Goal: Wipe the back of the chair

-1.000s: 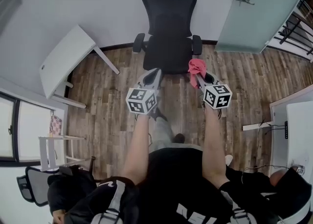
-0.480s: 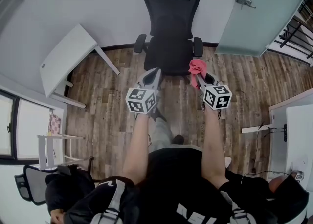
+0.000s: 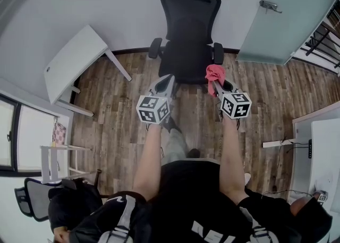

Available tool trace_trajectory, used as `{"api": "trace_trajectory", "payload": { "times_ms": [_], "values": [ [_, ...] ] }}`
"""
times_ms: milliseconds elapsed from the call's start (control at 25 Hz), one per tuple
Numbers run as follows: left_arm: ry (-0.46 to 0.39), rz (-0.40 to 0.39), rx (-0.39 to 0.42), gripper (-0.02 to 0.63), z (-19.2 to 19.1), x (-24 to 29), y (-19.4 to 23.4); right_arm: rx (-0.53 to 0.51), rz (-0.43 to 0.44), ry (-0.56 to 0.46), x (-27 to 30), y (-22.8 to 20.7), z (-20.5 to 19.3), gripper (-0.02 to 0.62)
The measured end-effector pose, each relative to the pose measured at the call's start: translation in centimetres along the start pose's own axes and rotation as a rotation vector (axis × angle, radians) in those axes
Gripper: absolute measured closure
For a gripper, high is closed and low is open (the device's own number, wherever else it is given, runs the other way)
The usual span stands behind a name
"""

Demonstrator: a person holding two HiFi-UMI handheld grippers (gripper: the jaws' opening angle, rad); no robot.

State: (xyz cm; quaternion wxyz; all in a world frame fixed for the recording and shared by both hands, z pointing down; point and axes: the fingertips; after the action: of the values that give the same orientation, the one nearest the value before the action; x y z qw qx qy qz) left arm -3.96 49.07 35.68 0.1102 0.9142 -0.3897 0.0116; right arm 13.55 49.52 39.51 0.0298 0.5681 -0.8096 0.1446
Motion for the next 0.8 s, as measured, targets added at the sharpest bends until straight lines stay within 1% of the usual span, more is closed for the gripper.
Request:
{"api": "trace_trajectory", "payload": {
  "times_ms": [440, 800],
  "values": [
    [0.0, 0.037, -0.018, 0.583, 0.7, 1.8, 4.2, -0.023, 0.033, 0.019, 5.3, 0.3, 0.9, 0.525],
    [0.016, 0.054, -0.027, 0.583, 0.9, 5.9, 7.5, -0.026, 0.058, 0.041, 10.6, -1.5, 1.5, 0.525]
  ]
}}
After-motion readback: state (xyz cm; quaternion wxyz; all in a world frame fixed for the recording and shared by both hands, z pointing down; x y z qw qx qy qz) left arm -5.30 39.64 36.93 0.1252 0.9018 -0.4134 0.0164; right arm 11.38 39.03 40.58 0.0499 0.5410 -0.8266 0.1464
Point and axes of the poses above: the fingertips, and each gripper's own axes: x forward along the fingers, y to its left, z out of its top, and after that the axes turned 4 degrees about -z, right-handed
